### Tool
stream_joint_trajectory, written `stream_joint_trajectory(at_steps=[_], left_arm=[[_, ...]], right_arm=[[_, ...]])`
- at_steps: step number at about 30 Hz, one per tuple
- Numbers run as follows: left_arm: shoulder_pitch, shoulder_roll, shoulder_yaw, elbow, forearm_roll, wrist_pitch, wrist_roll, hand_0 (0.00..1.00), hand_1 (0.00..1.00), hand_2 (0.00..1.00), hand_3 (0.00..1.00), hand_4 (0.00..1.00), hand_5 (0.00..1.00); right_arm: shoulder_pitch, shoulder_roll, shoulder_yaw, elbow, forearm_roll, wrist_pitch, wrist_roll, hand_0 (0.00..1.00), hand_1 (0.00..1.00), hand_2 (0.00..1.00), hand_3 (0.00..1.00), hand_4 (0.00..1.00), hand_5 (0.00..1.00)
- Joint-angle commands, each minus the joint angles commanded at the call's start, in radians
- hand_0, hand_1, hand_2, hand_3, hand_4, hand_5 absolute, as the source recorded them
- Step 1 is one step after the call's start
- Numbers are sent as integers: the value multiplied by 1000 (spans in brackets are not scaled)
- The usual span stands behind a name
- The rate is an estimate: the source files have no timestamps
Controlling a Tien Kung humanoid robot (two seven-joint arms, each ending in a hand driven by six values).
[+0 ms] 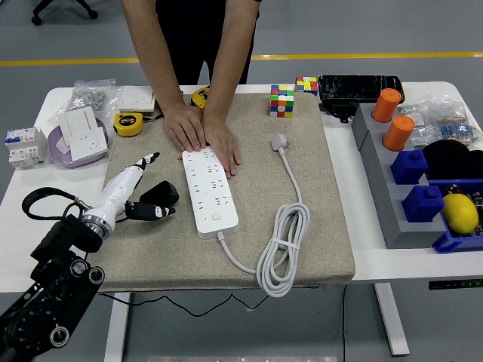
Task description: Pick up the plug,place it near the board,insert it into the board,press the button
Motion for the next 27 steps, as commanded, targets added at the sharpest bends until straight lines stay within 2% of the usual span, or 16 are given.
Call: stream_joint_trajectory(at_steps=[3,4,9,10,15,16,21,22,27], left_arm=[[-5,-3,2,14,-7,6,-1,998,998,998,947,998,113],[-8,-5,3,22,-10,11,-2,998,980,934,870,998,143],[-18,-11,7,43,-3,29,-5,998,980,934,870,998,143],[-20,-12,7,47,2,32,-6,954,905,829,759,998,161],[-27,-18,8,70,22,47,-6,954,905,829,759,998,161],[-27,-19,8,74,27,50,-5,890,853,780,714,998,150],[-28,-22,6,89,48,68,-2,890,853,780,714,998,150],[-28,-22,6,90,51,71,-2,772,672,633,697,998,149],[-28,-23,1,94,67,82,1,772,672,633,697,998,149]], right_arm=[[0,0,1,0,-1,0,0,966,891,859,877,998,949],[0,0,2,0,-3,0,-1,967,891,858,877,998,950],[1,0,5,0,-5,0,-1,967,891,858,877,998,950],[1,0,6,0,-6,0,-1,966,891,858,877,998,949],[1,0,5,0,-4,-1,0,966,891,858,877,998,949],[1,0,6,0,-4,-1,0,966,891,858,877,998,950],[2,0,6,0,-4,-1,1,966,891,858,877,998,950],[2,0,6,0,-5,-2,1,966,892,858,876,998,950],[3,-1,7,0,-7,-2,1,966,892,858,876,998,950]])
